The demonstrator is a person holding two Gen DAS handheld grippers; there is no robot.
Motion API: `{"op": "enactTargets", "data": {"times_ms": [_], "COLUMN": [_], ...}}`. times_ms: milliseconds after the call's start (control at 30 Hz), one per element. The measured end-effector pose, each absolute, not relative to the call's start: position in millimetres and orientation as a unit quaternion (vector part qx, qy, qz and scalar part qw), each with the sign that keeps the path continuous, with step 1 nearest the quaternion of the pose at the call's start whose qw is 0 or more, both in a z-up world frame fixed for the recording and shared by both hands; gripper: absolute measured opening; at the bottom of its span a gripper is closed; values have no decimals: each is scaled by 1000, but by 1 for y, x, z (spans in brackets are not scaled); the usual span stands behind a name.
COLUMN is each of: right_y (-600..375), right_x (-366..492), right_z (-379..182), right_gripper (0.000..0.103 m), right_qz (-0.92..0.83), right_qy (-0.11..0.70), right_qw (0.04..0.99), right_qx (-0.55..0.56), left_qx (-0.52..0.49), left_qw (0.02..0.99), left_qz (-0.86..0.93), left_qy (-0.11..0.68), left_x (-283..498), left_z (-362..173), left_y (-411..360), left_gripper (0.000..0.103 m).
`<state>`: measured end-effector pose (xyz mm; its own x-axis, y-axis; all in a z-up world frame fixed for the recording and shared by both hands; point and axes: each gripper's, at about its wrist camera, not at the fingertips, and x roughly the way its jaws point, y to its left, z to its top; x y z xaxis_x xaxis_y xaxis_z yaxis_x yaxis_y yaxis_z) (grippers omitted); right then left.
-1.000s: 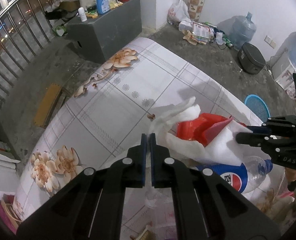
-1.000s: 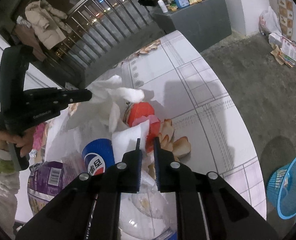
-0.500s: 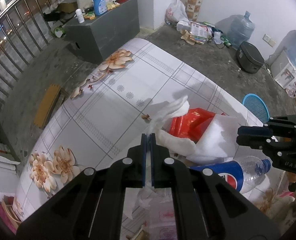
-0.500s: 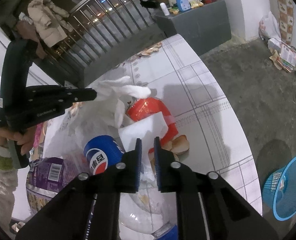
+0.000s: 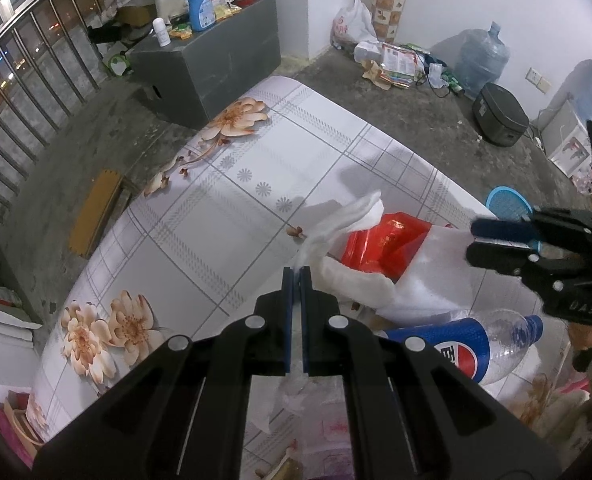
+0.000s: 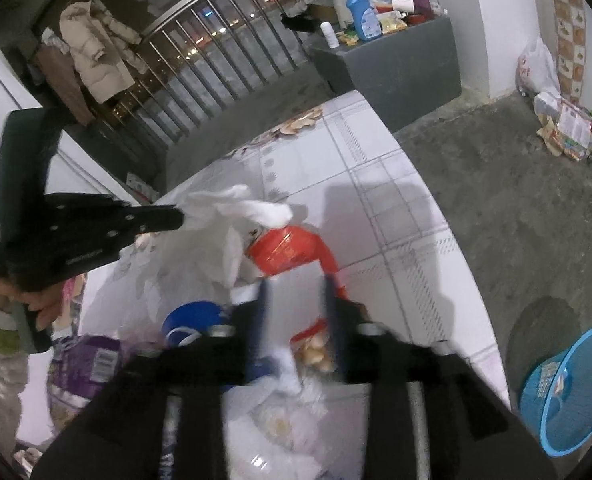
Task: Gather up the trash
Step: 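Grasp the white tissues with the left gripper while right gripper grasps tissues too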
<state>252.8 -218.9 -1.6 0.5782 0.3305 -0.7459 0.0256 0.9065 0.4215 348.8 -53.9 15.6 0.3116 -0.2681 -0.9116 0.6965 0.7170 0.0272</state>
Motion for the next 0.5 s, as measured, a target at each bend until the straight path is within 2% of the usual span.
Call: {"op": "enactTargets", "data": {"times_ms": [367,467,500], "right_y": [-206,-202,-201], "right_x": [257,253,253], "right_z": [-6,-2,-2], "right_gripper": [39,33,28], "right_qz": [120,127,128], "right_qy": [454,449,449], "right_qw": [869,872,872], "right_qx": [160,146,146], "left_qx": [217,216,217], "left_qw": [778,778,778], "left_qz": [-309,-310,-310], "left_qy": [502,502,502], "left_x": [348,349,349], "left_z": [12,12,12], "left_y": [-54,-54,-54], "left_gripper": [2,2,2]}}
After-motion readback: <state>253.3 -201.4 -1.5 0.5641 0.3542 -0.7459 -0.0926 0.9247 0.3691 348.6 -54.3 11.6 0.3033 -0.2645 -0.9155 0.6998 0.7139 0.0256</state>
